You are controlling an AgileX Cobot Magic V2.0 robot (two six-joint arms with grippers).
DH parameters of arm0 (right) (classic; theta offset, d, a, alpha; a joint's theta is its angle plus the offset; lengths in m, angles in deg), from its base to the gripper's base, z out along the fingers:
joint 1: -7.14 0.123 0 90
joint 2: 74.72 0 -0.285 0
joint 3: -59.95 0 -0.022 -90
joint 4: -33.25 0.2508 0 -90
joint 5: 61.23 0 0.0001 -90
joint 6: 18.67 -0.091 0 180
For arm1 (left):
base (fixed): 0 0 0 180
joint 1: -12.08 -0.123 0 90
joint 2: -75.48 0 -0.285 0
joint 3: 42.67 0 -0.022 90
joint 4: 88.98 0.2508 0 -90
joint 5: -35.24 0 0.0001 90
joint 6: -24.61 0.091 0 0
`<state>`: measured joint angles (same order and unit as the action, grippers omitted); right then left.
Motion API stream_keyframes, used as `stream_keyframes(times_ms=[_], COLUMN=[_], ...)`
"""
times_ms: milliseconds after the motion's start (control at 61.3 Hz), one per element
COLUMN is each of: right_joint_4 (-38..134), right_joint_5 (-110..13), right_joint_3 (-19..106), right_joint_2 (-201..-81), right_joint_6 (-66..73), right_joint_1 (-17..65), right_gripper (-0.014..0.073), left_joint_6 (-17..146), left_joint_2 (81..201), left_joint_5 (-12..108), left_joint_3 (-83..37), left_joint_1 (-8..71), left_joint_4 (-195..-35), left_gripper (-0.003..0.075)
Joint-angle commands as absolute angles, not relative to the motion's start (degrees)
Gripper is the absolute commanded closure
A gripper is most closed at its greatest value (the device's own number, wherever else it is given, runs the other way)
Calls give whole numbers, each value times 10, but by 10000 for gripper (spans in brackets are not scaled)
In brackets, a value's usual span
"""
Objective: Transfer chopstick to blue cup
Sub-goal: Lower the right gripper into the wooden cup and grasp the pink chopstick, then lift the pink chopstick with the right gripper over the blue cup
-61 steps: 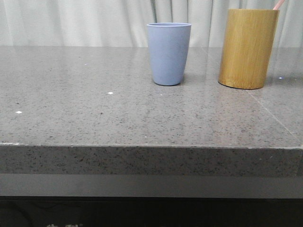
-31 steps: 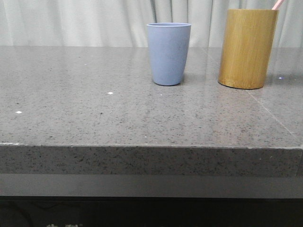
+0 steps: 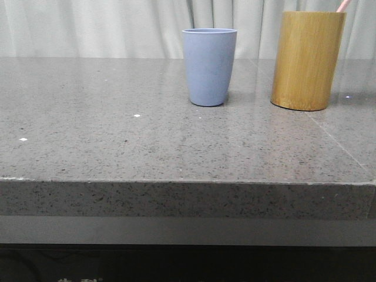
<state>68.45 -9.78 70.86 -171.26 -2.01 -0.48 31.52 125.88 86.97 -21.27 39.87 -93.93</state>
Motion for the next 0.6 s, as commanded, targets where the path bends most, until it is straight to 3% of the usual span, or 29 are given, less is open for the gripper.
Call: stream_keyframes(times_ms=[0,342,587], right_joint_4=[683,630,630], right_joint_5=[-105,-42,-37], right_joint_3=[754,893,921], right_joint_2=[-1676,-1620,-1579], right_joint_6=[-12,-12,-12], right_joint_1=[-7,-7,-6], right_gripper=[662,662,662], left_joint_6=[317,317,317], left_joint_2=[1258,1258,1258], left_joint_5=[827,827,827], left_joint_3=[-227,-227,-227], left_joint_1=[397,397,397], left_joint_4=[-946,-946,-946], left_gripper=[477,477,477])
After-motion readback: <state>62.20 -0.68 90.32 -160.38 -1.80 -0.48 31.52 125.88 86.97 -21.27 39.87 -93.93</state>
